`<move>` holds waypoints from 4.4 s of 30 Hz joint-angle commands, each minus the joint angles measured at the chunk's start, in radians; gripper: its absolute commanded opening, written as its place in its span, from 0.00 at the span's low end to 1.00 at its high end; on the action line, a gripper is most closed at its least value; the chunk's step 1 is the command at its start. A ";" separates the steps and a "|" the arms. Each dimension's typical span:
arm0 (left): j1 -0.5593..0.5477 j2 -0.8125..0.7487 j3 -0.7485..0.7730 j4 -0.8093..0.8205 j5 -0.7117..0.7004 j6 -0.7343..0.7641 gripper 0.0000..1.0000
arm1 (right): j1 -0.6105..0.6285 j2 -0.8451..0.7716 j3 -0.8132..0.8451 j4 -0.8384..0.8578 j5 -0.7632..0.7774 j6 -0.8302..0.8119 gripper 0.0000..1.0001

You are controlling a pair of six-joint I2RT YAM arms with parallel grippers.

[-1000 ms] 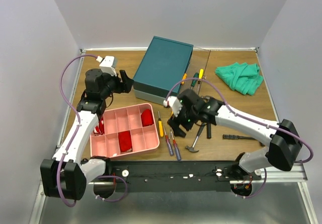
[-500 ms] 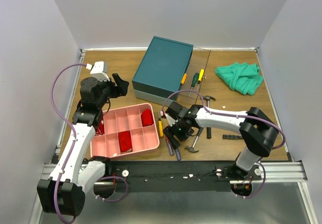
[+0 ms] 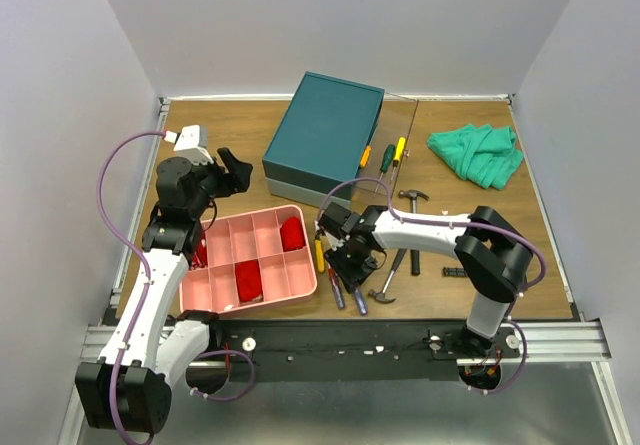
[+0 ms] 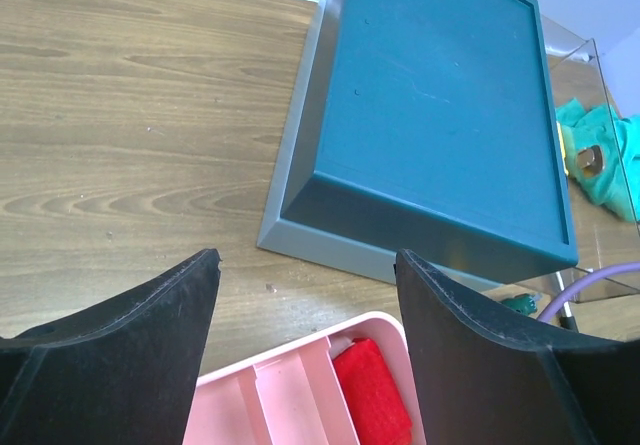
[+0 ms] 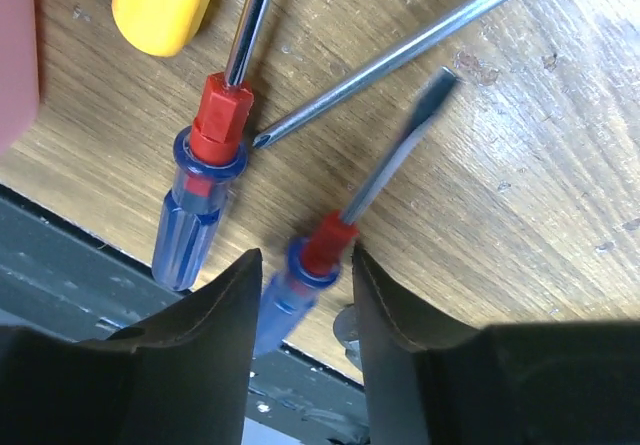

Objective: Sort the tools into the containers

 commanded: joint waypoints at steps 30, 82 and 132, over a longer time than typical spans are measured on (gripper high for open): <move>-0.014 0.311 0.389 -0.158 0.244 0.158 0.76 | -0.575 -0.312 0.318 0.260 -0.033 -0.300 0.01; 0.084 -0.005 0.269 -0.215 -0.064 0.139 0.80 | 0.049 -0.096 -0.081 0.116 0.097 0.194 0.63; 0.137 0.024 0.206 -0.219 0.173 0.082 0.78 | -0.161 -0.450 0.247 0.141 0.111 0.018 0.01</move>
